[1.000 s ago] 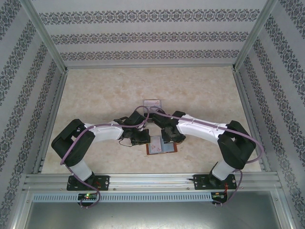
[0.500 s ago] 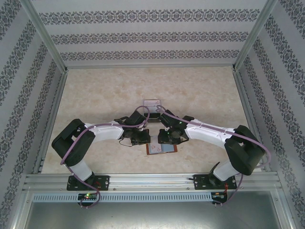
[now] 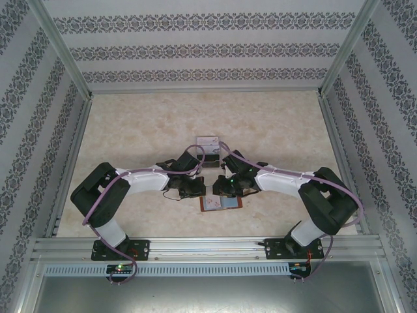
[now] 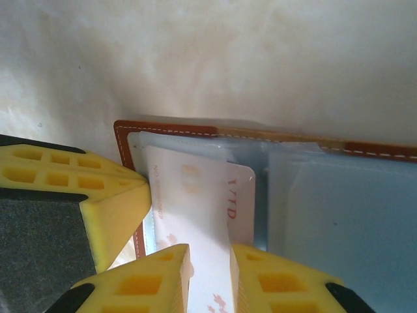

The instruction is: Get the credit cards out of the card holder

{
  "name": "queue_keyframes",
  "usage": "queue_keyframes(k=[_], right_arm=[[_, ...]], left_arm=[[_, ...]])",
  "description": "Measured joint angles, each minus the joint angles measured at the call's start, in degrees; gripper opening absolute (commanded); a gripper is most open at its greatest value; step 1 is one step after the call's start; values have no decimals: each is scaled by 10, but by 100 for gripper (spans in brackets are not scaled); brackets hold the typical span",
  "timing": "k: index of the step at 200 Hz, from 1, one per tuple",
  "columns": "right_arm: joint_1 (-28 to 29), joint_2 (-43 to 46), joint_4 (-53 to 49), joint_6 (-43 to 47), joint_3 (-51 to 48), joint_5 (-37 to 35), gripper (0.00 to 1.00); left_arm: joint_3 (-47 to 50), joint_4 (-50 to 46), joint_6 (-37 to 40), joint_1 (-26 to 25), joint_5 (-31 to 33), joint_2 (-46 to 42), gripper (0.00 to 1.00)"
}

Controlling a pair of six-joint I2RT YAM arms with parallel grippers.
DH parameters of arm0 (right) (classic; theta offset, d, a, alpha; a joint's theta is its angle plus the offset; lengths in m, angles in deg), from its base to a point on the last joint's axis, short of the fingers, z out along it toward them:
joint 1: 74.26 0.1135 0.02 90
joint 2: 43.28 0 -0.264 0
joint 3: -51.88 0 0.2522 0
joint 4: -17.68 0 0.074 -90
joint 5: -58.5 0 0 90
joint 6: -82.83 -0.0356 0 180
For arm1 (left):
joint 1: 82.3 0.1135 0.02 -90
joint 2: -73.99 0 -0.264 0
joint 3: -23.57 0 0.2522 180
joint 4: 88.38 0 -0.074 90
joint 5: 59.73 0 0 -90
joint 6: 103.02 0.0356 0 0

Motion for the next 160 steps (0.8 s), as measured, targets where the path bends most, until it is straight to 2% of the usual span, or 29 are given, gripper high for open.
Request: queue_keyframes(k=[92, 160], right_arm=[[0, -6, -25, 10, 2, -14, 25], [0, 27, -60, 16, 3, -25, 26]], left_arm=[[0, 0, 0, 0, 0, 0, 7], [0, 0, 0, 0, 0, 0, 6]])
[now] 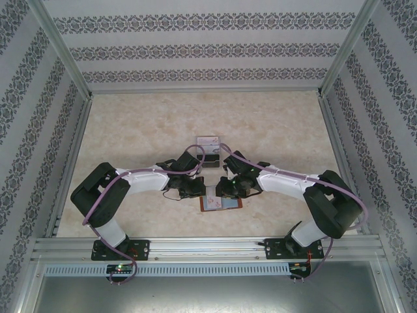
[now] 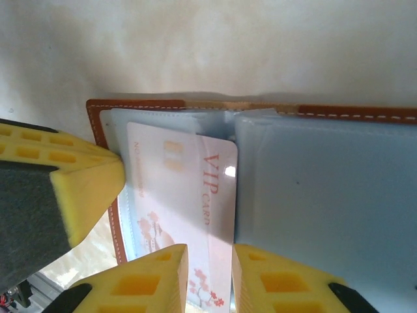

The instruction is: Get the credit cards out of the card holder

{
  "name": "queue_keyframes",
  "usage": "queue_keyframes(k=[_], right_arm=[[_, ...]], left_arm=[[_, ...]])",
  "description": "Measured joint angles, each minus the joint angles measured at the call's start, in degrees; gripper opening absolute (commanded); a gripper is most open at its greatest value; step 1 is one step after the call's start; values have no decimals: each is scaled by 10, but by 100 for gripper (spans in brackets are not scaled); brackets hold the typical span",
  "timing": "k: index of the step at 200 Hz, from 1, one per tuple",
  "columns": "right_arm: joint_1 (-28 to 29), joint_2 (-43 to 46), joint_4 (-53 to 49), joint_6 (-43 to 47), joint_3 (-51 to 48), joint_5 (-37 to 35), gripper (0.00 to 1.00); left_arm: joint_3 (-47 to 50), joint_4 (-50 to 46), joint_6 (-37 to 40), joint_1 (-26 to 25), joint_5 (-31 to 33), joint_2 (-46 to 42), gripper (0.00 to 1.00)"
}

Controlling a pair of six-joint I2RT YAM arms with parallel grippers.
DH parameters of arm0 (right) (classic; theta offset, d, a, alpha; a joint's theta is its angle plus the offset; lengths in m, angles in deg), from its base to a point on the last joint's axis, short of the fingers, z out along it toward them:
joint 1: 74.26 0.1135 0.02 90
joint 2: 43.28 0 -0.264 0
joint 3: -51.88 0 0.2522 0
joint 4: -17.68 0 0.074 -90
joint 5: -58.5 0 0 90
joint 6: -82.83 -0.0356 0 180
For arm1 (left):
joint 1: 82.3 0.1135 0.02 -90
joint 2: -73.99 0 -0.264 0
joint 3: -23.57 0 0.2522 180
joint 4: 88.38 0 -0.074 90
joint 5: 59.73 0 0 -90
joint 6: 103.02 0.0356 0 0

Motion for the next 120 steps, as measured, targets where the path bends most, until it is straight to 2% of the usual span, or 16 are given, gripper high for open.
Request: queue_keyframes(k=[120], right_arm=[[-4, -22, 18, 4, 0, 3, 25]], left_arm=[[0, 0, 0, 0, 0, 0, 6]])
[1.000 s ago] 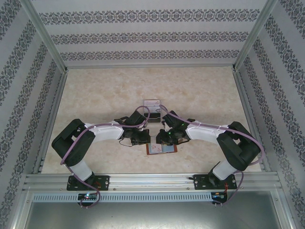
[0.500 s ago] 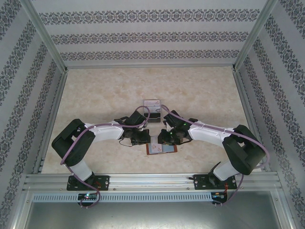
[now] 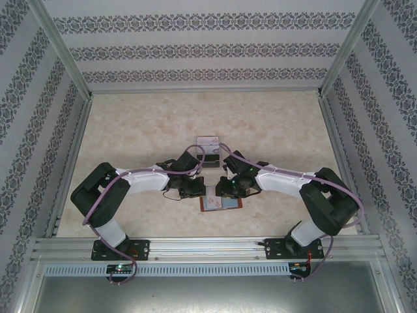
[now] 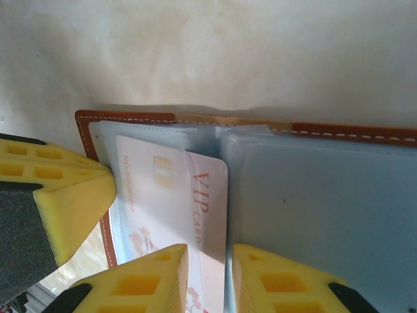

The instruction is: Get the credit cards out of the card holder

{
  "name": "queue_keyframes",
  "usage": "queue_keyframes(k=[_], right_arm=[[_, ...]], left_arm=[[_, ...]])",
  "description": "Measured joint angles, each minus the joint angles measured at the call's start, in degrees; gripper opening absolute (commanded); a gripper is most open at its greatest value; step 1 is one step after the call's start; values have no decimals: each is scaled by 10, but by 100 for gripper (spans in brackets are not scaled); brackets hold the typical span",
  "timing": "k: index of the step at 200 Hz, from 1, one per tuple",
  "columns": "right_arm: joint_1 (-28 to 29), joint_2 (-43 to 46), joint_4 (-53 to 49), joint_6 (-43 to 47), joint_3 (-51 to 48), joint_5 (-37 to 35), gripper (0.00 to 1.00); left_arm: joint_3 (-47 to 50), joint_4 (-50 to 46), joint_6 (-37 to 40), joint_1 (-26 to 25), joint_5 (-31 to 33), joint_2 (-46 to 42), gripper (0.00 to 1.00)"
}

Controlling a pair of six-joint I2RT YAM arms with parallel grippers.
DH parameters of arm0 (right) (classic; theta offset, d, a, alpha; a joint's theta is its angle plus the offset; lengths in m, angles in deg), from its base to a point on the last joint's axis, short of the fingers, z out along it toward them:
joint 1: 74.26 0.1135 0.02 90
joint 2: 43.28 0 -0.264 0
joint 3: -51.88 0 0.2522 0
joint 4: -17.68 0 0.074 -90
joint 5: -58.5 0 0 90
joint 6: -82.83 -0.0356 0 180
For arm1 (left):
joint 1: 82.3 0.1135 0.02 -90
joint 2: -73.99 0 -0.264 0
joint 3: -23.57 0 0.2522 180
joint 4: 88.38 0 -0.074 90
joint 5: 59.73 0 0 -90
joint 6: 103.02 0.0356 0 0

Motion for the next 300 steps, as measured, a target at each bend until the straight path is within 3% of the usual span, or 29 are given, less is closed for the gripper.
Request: queue_keyframes(k=[89, 205, 300], right_arm=[[-19, -3, 56, 1, -31, 34, 25], [-86, -14, 305, -18, -151, 193, 20], [-105, -26, 375, -33, -175, 215, 17]], left_arm=[[-6, -8, 0, 0, 0, 3, 7], [-8, -11, 0, 0, 1, 5, 6], [-8, -11, 0, 0, 1, 5, 6]])
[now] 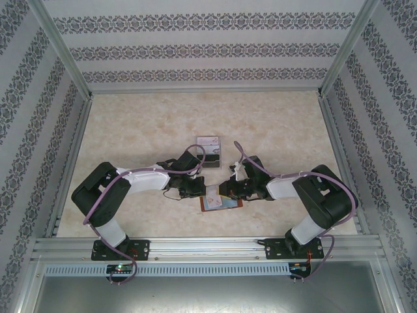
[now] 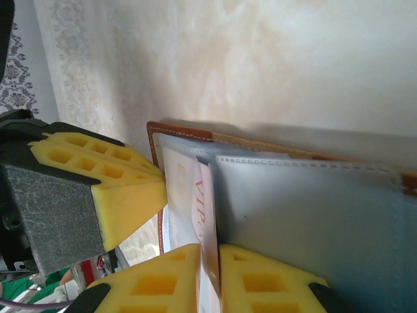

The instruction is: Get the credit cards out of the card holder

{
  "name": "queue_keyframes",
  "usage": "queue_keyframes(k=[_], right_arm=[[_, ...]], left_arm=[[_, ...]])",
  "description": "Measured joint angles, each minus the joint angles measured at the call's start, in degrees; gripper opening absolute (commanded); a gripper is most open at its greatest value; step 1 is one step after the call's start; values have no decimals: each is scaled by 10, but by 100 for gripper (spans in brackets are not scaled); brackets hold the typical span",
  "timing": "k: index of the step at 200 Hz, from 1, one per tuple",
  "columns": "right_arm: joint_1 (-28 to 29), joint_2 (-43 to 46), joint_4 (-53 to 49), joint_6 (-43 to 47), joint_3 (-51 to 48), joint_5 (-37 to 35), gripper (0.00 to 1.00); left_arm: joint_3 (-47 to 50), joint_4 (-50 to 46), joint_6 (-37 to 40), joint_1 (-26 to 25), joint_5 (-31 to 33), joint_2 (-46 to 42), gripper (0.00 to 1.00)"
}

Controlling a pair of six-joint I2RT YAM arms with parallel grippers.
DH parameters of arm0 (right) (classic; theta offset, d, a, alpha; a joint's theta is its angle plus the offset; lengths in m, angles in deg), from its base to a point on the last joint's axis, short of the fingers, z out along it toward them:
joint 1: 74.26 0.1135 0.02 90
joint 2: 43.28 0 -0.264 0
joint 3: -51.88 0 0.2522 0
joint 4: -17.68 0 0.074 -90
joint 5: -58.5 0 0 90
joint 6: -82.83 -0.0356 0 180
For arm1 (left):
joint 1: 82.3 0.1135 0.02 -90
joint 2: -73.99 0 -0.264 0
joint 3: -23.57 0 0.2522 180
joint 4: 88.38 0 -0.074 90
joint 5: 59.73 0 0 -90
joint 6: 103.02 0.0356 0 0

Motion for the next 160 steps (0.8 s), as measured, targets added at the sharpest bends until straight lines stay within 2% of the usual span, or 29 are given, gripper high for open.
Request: queue_keyframes(k=[83, 160], right_arm=[[-8, 0, 28, -4, -13, 8, 13], [-11, -3, 44, -15, -20, 10, 5]], left_arm=[[-6, -7, 0, 0, 0, 3, 6], [-7, -11, 0, 0, 1, 3, 6]])
